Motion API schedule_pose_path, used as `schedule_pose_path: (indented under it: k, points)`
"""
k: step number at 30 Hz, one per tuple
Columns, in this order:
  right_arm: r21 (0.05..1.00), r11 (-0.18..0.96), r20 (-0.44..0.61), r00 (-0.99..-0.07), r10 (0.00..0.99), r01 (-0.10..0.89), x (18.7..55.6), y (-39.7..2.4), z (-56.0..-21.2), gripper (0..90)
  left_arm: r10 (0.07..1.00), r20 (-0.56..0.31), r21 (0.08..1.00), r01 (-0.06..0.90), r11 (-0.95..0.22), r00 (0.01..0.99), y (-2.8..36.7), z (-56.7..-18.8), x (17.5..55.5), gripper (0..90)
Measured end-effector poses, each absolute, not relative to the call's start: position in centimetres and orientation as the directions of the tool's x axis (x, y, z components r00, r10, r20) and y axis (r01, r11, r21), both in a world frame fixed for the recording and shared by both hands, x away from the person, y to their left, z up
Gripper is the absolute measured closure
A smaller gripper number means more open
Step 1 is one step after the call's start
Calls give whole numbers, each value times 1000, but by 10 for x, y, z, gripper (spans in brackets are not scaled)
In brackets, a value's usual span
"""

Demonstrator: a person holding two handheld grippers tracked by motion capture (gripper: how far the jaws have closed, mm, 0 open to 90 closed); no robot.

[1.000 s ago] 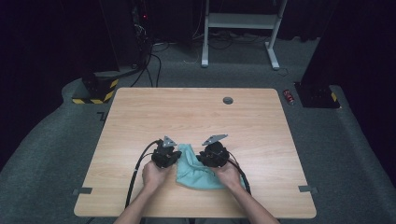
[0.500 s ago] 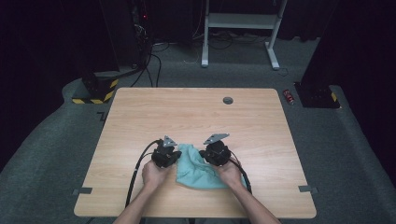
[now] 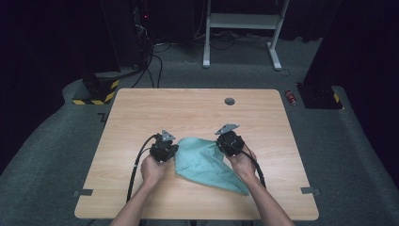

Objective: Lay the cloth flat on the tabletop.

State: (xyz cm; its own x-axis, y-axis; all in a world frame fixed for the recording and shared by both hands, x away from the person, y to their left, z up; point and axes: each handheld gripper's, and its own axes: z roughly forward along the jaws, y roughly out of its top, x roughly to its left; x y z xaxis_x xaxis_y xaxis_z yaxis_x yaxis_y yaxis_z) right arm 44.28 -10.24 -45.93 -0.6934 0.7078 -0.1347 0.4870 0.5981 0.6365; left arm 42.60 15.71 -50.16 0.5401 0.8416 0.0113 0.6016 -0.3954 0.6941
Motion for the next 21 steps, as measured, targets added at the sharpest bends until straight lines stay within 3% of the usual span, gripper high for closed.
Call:
schedule_pose_path:
  k: [5,11,17,21]
  points:
    - [644,560,-78,-684,725,520,440,-113,-473,750,837,34,695,589,-412,546,153,-500,419,722]
    - [634,508,-16,-647,763,583,438,-131,-486,702,839,40,653,622,-433,542,148,-508,421,661]
    - [600,504,-6,-626,779,622,442,-132,-503,691,835,23,652,625,-429,550,148,-510,422,718]
    - [596,511,10,-642,766,619,443,-134,-504,869,812,22,651,608,-454,583,144,-510,422,862]
